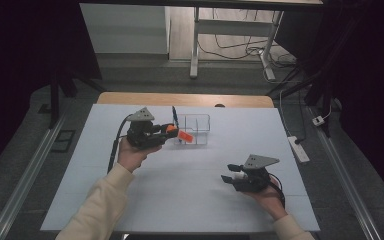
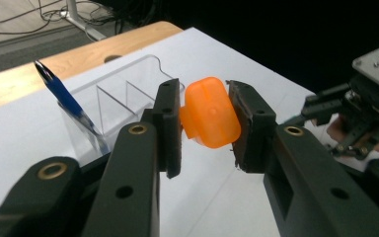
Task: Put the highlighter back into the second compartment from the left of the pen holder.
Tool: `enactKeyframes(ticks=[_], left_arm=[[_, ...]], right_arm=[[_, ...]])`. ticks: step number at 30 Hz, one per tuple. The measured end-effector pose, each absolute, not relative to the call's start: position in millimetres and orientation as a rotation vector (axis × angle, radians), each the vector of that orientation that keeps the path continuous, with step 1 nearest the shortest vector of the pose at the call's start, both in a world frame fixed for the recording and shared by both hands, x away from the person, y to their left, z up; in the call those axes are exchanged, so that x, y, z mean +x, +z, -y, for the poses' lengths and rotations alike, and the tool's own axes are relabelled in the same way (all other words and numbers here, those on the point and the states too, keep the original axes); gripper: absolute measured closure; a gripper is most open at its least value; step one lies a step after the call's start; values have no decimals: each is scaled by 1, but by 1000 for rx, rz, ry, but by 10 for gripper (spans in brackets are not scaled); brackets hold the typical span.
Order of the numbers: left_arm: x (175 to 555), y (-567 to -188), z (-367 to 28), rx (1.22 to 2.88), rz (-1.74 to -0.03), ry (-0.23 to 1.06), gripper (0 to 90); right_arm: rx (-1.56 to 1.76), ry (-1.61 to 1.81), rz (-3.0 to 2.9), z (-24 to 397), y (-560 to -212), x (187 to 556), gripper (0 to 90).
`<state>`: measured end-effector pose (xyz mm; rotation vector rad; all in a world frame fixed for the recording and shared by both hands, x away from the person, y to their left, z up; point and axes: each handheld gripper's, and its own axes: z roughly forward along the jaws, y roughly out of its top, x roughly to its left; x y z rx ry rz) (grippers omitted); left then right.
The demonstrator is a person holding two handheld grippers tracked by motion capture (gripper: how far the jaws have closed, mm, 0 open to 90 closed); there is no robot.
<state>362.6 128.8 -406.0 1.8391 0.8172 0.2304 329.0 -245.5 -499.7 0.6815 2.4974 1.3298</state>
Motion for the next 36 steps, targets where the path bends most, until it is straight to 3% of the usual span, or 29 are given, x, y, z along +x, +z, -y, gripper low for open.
enactKeyframes(ticks=[19, 36], left_arm=[[404, -373, -123, 1864, -854, 289, 675], [437, -383, -106, 1954, -922, 286, 674]], right_arm=[[687, 1325, -2500, 249, -500, 328, 478], [697, 1321, -2498, 249, -501, 329, 463]])
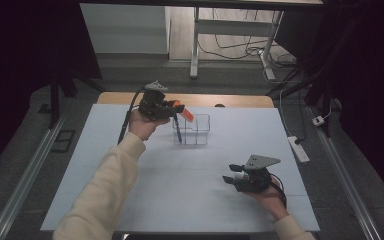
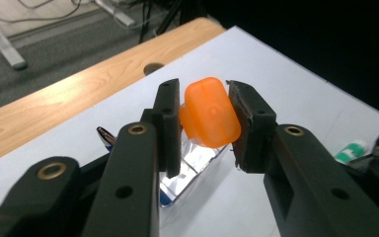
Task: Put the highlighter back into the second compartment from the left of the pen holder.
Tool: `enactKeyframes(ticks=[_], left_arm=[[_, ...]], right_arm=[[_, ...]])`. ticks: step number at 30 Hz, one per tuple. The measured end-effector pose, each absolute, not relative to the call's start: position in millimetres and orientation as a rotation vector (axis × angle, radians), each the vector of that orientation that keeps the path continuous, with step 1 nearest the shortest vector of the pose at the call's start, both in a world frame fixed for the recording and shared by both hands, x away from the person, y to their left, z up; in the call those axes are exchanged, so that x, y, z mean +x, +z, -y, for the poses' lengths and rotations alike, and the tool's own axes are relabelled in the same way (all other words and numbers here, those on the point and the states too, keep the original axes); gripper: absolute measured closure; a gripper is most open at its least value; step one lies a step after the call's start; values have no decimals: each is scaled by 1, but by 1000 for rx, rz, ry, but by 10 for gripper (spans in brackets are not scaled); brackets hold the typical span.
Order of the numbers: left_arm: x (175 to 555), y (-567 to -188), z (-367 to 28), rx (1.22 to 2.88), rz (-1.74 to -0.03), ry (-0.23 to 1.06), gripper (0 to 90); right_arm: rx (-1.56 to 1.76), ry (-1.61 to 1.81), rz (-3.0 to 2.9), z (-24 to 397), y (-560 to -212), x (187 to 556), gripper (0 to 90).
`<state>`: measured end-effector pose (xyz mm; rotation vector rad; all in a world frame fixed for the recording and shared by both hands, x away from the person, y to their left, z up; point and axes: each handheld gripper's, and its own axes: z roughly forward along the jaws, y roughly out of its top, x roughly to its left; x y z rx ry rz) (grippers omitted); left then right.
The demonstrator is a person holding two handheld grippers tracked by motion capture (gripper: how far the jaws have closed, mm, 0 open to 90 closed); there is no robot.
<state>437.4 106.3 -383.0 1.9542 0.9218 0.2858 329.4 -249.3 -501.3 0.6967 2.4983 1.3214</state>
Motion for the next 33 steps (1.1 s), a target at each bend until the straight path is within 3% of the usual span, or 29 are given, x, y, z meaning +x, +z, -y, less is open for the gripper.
enactKeyframes(ticks=[14, 15, 17, 20, 33], left_arm=[[448, -395, -95, 1979, -926, 271, 659], [449, -396, -94, 1976, -931, 255, 623], [450, -398, -94, 1968, -937, 257, 456], [447, -396, -95, 1945, -928, 266, 407], [418, -394, -114, 1968, -836, 287, 413]], right_arm=[[694, 1287, -2517, 249, -502, 330, 458], [690, 1278, -2517, 249, -502, 329, 460], [685, 1281, -2521, 248, -502, 329, 461], [679, 1279, -2522, 248, -502, 329, 461], [679, 1269, -2520, 249, -502, 330, 462]])
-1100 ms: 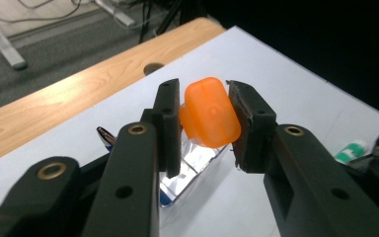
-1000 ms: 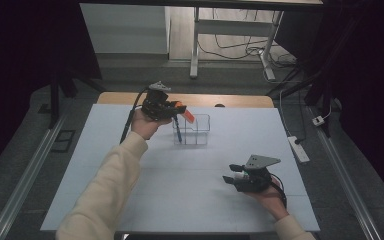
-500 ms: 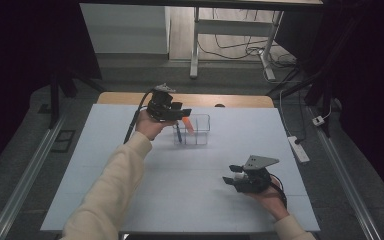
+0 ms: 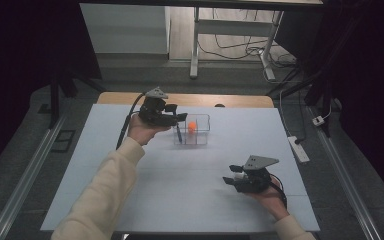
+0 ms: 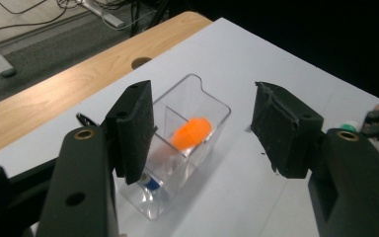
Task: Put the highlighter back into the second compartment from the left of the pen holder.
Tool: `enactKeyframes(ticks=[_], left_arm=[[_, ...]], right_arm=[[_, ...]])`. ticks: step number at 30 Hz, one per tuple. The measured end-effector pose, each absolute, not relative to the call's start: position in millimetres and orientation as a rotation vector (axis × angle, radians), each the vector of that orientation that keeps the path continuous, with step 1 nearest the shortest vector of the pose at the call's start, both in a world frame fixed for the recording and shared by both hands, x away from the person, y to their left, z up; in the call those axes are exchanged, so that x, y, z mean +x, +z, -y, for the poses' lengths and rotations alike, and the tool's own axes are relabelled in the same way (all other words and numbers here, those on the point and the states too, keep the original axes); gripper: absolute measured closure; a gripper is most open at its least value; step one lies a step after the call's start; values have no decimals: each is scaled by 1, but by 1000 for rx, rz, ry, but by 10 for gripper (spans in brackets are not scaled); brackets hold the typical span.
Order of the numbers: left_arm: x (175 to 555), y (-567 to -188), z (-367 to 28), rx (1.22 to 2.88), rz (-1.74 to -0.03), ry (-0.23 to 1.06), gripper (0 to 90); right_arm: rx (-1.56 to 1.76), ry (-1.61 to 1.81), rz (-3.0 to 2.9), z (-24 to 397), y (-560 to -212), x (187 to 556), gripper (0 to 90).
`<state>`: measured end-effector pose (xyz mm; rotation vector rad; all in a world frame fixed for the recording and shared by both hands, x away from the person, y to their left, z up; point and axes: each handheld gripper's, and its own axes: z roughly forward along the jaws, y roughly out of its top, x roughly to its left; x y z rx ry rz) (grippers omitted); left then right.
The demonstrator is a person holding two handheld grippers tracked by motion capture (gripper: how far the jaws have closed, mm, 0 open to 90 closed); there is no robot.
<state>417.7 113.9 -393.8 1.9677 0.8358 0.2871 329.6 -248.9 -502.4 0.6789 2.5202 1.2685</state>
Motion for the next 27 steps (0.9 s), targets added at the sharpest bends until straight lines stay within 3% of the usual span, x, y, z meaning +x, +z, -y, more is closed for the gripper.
enactKeyframes(ticks=[27], left_arm=[[323, -447, -178, 1970, -921, 321, 387]], right_arm=[[719, 1293, -2508, 260, -495, 336, 461]])
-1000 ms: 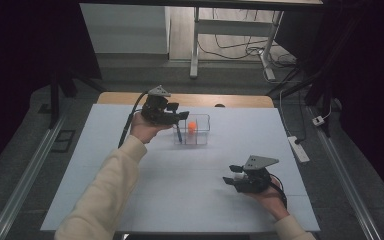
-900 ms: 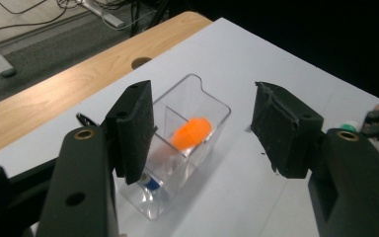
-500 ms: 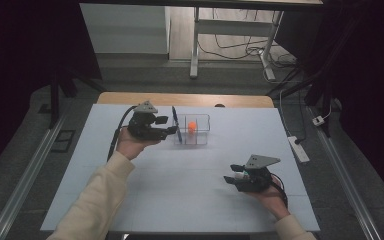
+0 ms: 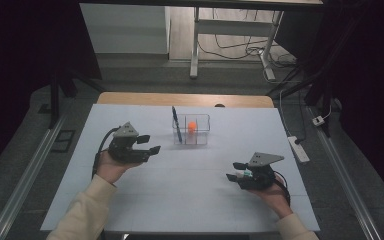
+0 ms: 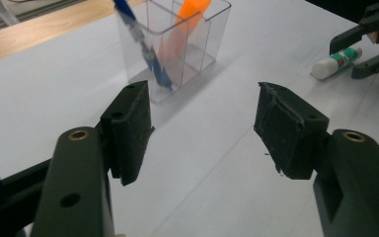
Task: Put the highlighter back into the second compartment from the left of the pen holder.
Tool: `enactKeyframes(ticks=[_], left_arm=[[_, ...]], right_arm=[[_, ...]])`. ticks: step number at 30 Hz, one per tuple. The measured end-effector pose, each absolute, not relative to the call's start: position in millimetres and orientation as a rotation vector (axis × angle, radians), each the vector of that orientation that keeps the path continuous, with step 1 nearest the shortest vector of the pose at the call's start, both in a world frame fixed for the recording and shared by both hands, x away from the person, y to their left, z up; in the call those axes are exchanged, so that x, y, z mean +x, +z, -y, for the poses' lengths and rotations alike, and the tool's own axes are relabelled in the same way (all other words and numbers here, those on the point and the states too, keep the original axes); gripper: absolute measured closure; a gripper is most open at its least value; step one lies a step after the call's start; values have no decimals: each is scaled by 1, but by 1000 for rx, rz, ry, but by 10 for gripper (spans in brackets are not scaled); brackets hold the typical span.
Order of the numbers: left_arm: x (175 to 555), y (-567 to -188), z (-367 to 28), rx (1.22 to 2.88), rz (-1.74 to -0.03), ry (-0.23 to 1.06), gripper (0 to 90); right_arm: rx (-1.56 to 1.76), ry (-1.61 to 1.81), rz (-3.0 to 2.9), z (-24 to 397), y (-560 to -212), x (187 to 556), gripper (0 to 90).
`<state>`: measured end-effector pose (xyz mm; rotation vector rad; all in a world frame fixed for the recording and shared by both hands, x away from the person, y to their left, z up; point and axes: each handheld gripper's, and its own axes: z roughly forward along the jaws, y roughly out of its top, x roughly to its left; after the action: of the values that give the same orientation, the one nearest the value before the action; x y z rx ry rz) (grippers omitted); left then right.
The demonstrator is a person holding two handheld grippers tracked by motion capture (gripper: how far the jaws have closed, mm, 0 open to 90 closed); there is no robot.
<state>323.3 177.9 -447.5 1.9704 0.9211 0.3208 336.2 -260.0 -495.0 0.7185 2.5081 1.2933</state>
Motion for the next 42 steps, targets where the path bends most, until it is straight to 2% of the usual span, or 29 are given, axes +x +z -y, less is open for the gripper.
enactKeyframes(ticks=[15, 29, 42], left_arm=[[282, -484, -212, 1971, -988, 321, 365], [266, -502, -221, 2005, -1017, 332, 360], [268, -506, -223, 2017, -1011, 349, 346]], right_arm=[[766, 1290, -2513, 272, -485, 345, 457], [763, 1244, -2521, 276, -483, 347, 453], [727, 1180, -2553, 274, -480, 351, 448]])
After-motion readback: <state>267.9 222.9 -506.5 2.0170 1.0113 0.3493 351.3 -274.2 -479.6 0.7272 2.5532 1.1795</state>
